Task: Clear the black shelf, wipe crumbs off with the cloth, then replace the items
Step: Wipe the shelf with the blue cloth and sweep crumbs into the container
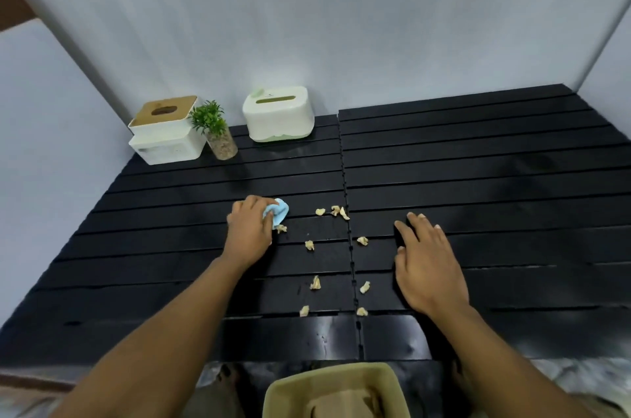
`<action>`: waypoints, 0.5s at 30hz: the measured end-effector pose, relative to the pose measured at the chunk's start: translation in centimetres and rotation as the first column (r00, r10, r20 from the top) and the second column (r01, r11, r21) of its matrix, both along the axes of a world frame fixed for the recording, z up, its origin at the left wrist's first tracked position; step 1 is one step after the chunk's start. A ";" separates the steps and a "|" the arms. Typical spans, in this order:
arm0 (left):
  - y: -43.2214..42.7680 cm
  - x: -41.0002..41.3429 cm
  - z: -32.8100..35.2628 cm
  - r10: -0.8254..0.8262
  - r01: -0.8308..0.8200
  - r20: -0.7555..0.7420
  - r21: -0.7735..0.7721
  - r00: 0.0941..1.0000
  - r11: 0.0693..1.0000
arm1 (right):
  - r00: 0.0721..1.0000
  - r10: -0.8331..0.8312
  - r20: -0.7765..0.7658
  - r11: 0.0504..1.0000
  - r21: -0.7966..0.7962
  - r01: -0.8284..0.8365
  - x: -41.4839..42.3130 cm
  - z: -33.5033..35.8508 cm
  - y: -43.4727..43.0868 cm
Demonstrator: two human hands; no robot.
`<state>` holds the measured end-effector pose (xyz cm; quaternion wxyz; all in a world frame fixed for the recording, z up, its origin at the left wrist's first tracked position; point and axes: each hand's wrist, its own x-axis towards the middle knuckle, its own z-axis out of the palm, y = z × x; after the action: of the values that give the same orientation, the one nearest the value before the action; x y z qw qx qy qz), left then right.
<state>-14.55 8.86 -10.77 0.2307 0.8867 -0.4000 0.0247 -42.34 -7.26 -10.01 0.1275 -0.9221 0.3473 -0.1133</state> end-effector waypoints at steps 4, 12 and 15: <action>0.7 -3.4 0.3 -0.303 0.304 -0.028 0.056 0.953 0.951 | 1.000 0.003 -0.009 1.000 0.006 -0.003 0.2 -0.1 -0.1; 4.0 -10.1 1.2 -0.500 0.495 -0.092 -0.072 0.861 0.866 | 1.000 0.002 0.004 1.000 0.014 -0.002 0.1 0.0 0.2; 1.9 -7.6 2.0 -0.384 0.370 -0.053 -0.177 0.922 0.912 | 1.000 0.001 0.006 1.000 0.016 -0.001 0.1 0.0 0.3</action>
<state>-22.16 10.81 -8.78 0.3200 0.7711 -0.5498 -0.0261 -42.23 -6.98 -10.05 0.1361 -0.9209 0.3473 -0.1130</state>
